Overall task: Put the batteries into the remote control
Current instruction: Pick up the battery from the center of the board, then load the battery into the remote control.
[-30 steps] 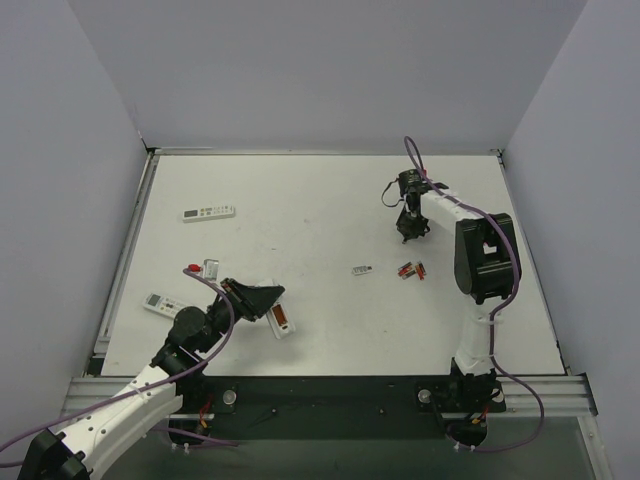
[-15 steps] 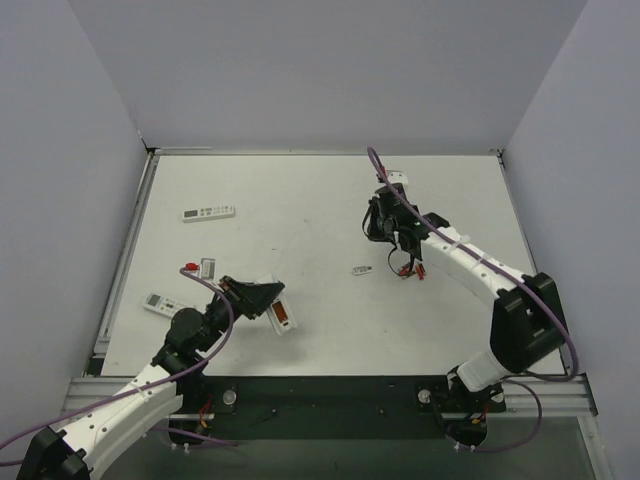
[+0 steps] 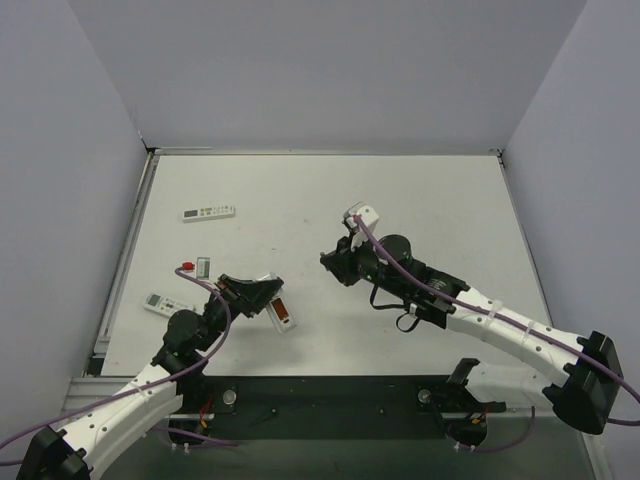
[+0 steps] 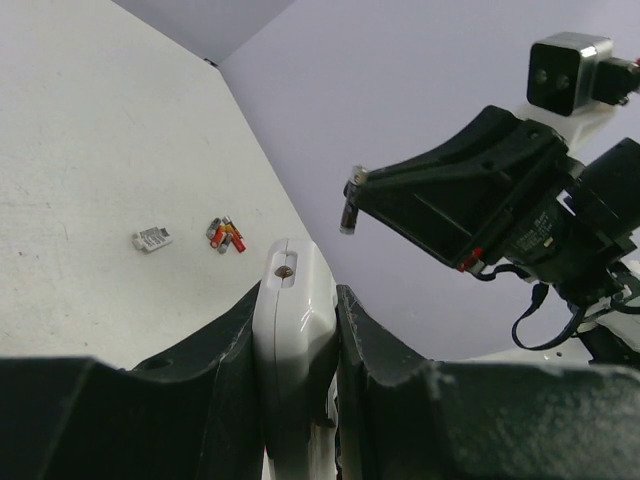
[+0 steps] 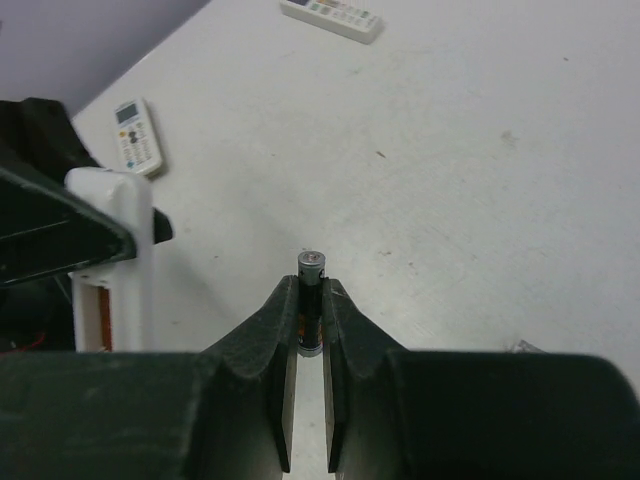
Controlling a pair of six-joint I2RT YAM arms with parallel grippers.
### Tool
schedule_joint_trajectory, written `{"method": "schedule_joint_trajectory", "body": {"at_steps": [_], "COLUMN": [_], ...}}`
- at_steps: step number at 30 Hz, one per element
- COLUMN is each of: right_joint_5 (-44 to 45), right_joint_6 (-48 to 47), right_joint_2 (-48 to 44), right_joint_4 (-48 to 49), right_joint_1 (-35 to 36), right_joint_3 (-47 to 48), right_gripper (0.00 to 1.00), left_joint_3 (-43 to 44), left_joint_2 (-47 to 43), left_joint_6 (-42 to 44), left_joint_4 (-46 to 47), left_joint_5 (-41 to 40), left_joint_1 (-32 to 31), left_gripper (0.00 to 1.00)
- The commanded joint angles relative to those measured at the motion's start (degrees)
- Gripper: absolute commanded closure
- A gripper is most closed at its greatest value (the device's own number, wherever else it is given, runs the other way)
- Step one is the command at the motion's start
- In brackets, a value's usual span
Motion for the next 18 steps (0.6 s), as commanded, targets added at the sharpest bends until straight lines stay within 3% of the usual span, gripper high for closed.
{"method": "schedule_joint_trajectory", "body": {"at_steps": [1,8,18], "right_joint_5": [-4.38,-6.84,-2.89], "right_joint_6": [-3.14,-4.20,-6.75], "right_joint_2": [-2.79,-3.58,1.33], "right_joint_4": [9.78,15.85,19.81], "right_joint_1": [4.42,11.36,19.10], "right_joint_3": [-1.85,-4.49,-4.22], "right_gripper": [1.00,1.00,1.00], "left_joint_3": [-1.67,-1.49,-1.23], "left_joint_2": [0.60,1.39,1.30], "left_joint_6": [-2.08,-3.84,-5.33], "left_joint_4": [5.99,4.85,2.12], "left_joint_5": [-0.40,-1.72,-4.18], "left_joint_1": [0.08,0.08,0.08], "left_gripper": [1.00,1.00,1.00]}}
